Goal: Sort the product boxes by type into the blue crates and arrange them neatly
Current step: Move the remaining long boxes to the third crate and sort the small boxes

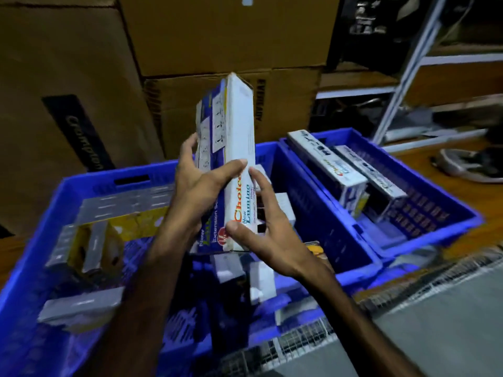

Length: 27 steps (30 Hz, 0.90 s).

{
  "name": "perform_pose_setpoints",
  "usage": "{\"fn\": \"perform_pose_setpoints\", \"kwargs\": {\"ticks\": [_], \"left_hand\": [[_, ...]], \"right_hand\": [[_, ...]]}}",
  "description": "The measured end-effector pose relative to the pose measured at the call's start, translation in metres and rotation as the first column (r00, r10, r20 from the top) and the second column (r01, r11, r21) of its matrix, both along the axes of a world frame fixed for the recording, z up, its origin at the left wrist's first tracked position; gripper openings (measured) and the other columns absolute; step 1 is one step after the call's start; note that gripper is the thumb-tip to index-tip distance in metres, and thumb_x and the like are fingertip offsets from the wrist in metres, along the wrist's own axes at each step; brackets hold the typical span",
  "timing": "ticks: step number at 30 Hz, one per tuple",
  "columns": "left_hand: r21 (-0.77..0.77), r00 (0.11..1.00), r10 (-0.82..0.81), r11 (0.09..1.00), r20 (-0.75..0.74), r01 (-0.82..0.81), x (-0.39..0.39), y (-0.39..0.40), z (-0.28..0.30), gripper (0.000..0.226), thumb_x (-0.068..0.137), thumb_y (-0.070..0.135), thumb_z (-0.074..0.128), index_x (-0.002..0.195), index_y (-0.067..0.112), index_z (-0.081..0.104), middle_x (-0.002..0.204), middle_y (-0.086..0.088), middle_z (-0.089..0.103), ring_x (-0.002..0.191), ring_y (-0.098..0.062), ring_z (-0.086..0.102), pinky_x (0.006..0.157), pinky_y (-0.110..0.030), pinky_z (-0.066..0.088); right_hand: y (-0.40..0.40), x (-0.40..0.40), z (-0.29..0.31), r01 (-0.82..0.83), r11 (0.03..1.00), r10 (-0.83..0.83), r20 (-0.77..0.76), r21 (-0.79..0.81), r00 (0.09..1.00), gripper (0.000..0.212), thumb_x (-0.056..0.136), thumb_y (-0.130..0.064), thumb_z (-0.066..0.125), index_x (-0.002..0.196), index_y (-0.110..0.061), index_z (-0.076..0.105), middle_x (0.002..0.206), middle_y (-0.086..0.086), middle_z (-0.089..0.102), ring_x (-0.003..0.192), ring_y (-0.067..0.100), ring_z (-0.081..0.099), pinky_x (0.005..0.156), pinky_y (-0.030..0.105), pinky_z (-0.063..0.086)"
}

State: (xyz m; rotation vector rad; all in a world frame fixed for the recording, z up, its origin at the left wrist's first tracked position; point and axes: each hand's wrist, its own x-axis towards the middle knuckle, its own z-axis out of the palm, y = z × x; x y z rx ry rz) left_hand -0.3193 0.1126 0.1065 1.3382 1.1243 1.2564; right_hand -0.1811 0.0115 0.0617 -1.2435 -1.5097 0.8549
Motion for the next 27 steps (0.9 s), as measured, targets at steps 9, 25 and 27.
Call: {"fn": "perform_pose_setpoints", "kwargs": {"ticks": [9,25,27], "left_hand": [[-0.03,0.998,0.07,0.997,0.003,-0.07,0.143,-0.013,0.018,0.12,0.034,0.073,0.095,0.139,0.042,0.047,0.131,0.005,0.067,0.111,-0.02,0.072,0.094,-0.046,0.061],[0.23,0.956,-0.023,0.969,-0.292,0.093,0.369,-0.03,0.014,0.122,0.078,0.056,0.084,0.163,0.04,-0.002,0.079,0.0,0.049,0.07,-0.016,0.054,0.068,-0.043,0.05],[0.134,0.936,-0.117,0.976,-0.332,0.17,0.375,-0.022,0.003,0.113,0.085,0.045,0.082,0.164,0.039,0.001,0.074,-0.006,0.051,0.068,-0.019,0.057,0.066,-0.046,0.053]], "right_hand": [[-0.017,0.128,0.019,0.128,0.991,-0.129,0.016,0.03,0.992,0.1,0.077,-0.077,0.062,0.161,-0.047,0.017,0.163,-0.024,0.032,0.144,-0.004,0.039,0.119,0.041,0.04],[0.003,0.456,0.002,0.008,0.966,-0.002,0.024,-0.258,1.0,0.066,0.084,0.002,0.079,0.141,-0.018,0.051,0.129,0.002,0.072,0.121,0.023,0.069,0.099,0.041,0.058],[0.009,0.474,-0.012,0.01,0.932,0.031,0.107,-0.362,0.994,0.056,0.084,-0.004,0.082,0.132,-0.021,0.059,0.122,-0.005,0.075,0.12,0.02,0.069,0.101,0.039,0.057]]}}
